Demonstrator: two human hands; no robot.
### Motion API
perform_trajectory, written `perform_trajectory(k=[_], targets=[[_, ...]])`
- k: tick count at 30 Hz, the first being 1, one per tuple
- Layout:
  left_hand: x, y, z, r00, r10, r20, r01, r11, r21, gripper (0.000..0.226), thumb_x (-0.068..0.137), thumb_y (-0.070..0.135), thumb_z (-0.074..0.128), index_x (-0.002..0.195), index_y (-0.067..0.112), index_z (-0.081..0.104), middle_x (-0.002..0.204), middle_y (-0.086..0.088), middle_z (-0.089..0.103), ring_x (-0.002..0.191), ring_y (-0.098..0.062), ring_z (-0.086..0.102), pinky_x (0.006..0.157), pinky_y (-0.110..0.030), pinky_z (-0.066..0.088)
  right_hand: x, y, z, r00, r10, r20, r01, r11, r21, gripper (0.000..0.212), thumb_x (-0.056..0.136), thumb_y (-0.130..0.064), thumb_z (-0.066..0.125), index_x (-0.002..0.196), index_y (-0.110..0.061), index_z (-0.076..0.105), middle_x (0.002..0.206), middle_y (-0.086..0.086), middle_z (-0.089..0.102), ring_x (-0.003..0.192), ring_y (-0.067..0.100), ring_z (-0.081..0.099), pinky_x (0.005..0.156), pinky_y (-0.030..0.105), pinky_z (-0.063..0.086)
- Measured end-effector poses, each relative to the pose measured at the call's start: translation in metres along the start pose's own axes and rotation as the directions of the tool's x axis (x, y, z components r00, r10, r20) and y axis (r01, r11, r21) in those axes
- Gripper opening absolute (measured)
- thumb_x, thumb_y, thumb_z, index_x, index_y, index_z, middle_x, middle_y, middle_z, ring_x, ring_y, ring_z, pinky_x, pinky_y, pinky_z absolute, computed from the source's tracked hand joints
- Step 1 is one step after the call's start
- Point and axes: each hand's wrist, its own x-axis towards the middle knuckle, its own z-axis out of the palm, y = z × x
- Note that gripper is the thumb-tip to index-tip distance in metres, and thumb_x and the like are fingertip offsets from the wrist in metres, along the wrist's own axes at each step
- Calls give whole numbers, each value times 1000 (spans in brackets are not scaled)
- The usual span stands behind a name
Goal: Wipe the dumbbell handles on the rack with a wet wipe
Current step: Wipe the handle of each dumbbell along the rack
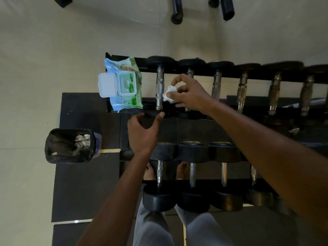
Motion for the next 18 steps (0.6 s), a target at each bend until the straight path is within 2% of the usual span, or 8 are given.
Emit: perform_trajectory(k=[4, 7, 10, 12, 14, 16, 18], targets=[[-29, 24, 10, 980, 185, -69, -179, 979, 94, 54, 90, 62, 81, 120, 21, 63, 116, 8, 59, 105, -9, 61, 91, -35, 58, -19, 8, -14, 997, 35, -65, -21, 980, 198, 23, 100, -10, 74, 121, -7, 67, 119, 15, 73, 97, 21, 80, 87, 38, 66], [-45, 41, 27, 951, 304, -56, -300, 952, 66, 39, 94, 47, 82, 115, 19, 66, 109, 10, 62, 99, -3, 60, 86, -26, 55, -25, 18, -32, 994, 94, -53, -72, 947, 312, 27, 100, -12, 74, 126, -6, 70, 125, 14, 73, 103, 22, 80, 94, 40, 65], [-53, 47, 54, 930, 366, 1, -366, 929, 54, 37, 95, 44, 82, 117, 19, 66, 111, 9, 64, 104, -7, 63, 89, -32, 57, -28, 30, -52, 992, 126, -6, -116, 933, 340, 32, 96, -9, 78, 127, -9, 72, 129, 10, 72, 111, 20, 77, 96, 35, 63], [-58, 45, 73, 934, 355, 31, -356, 932, 70, 42, 95, 47, 81, 123, 20, 66, 119, 8, 62, 110, -10, 63, 92, -36, 58, -29, 38, -65, 992, 117, -48, -104, 973, 206, 35, 93, -7, 80, 127, -15, 74, 125, 4, 73, 113, 16, 74, 89, 26, 63], [-61, 42, 86, 944, 329, 18, -329, 939, 101, 46, 93, 49, 82, 126, 21, 66, 125, 8, 57, 113, -10, 62, 92, -38, 59, -27, 48, -75, 989, 5, -147, -18, 996, -86, 30, 93, -12, 82, 122, -21, 77, 117, -6, 75, 109, 9, 73, 85, 25, 64], [-60, 38, 93, 944, 328, -16, -325, 940, 99, 44, 93, 46, 83, 126, 21, 67, 127, 7, 56, 114, -9, 61, 92, -36, 58, -24, 55, -81, 977, -147, -153, 92, 944, -317, 23, 95, -20, 81, 117, -25, 78, 112, -12, 75, 99, 3, 72, 87, 34, 65], [-58, 32, 95, 947, 318, -36, -315, 946, 77, 44, 92, 45, 85, 125, 21, 69, 127, 6, 56, 115, -8, 60, 94, -32, 57, -22, 59, -80, 958, -276, -79, 201, 842, -500, 27, 96, -26, 79, 123, -26, 76, 116, -11, 75, 91, 4, 70, 87, 39, 62]])
